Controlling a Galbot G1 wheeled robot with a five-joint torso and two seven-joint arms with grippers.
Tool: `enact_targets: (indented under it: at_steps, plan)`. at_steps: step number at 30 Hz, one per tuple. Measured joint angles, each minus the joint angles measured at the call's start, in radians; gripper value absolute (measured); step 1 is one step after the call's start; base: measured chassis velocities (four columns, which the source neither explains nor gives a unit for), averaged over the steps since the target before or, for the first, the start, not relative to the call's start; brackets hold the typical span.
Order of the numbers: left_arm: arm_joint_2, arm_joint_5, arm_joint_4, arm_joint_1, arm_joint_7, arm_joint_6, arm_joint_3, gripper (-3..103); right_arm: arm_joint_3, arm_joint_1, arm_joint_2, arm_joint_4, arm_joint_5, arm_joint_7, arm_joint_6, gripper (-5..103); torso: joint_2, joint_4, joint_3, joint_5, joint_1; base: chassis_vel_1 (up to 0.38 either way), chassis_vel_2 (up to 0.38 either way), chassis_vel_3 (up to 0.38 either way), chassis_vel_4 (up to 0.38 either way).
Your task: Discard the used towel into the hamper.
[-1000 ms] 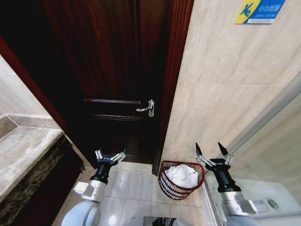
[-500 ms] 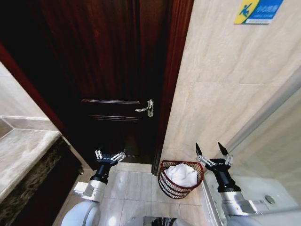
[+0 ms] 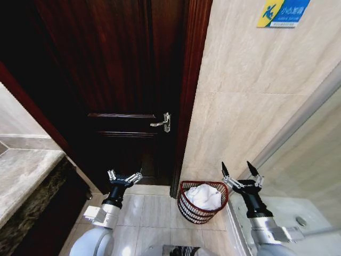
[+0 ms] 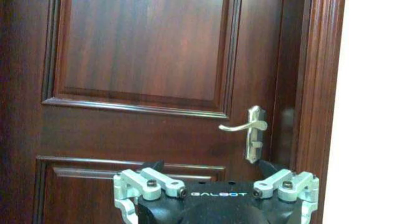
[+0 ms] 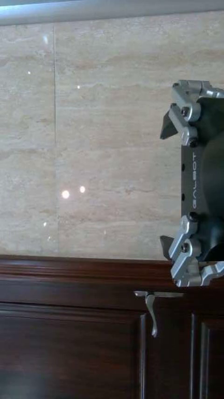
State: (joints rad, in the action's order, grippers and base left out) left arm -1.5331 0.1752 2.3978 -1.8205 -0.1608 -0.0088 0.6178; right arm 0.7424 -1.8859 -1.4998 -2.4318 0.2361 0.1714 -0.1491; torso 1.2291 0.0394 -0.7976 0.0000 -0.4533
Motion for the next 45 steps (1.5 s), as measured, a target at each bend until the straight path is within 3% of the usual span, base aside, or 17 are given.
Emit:
enact_targets:
  at_steps: [45]
  plan:
    - [0.0,0.0,0.0,0.0,0.0,0.0,0.0,99,0.0,0.0,0.0,0.0,0.0,0.0,0.0,100,0.0,-0.0001,0.0,0.0,0.0,0.023,-0.028,-0.024,0.029]
